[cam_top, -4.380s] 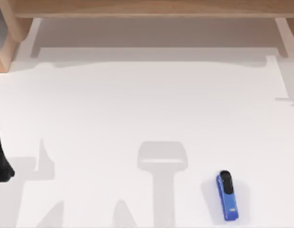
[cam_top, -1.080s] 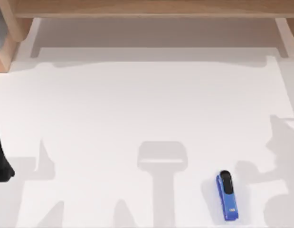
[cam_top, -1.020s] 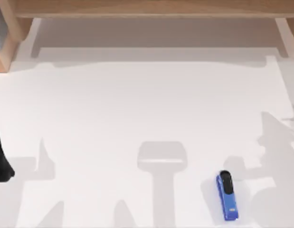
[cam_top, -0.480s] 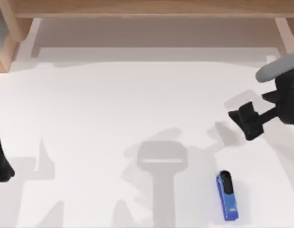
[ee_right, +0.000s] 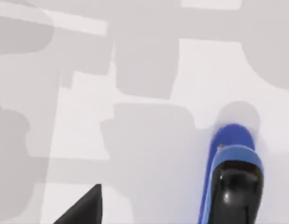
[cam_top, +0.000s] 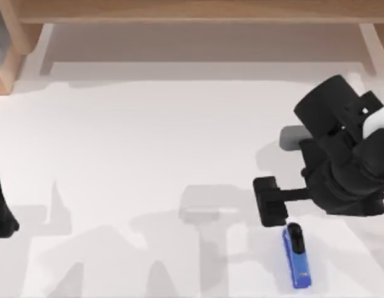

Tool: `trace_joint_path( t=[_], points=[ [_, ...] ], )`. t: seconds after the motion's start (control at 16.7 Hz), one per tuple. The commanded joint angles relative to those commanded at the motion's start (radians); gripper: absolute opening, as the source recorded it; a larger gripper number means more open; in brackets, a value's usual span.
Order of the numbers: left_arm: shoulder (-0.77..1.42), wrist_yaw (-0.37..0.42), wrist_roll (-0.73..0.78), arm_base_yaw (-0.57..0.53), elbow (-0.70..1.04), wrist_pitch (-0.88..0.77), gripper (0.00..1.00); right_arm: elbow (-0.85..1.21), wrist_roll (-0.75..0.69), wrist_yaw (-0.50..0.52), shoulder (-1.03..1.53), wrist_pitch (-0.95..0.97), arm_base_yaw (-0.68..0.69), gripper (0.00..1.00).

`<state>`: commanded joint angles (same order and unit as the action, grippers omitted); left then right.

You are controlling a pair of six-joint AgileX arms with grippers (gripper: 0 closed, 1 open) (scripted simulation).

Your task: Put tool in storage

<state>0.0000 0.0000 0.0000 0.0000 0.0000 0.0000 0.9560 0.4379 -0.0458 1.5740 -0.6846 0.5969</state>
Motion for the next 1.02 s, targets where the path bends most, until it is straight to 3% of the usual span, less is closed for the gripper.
trace_joint_path(
  t=[0.36, 0.78, 1.02],
  points=[
    [0.000, 0.000, 0.000, 0.000, 0.000, 0.000, 1.00, 0.075, 0.205, 0.102, 0.030, -0.230, 0.124, 1.00],
    [0.000, 0.000, 0.000, 0.000, 0.000, 0.000, 1.00, 0.063, 0.204, 0.102, 0.037, -0.214, 0.121, 1.00],
    [0.000, 0.000, 0.000, 0.000, 0.000, 0.000, 1.00, -0.001, 0.200, 0.103, 0.109, -0.072, 0.118, 1.00]
  ],
)
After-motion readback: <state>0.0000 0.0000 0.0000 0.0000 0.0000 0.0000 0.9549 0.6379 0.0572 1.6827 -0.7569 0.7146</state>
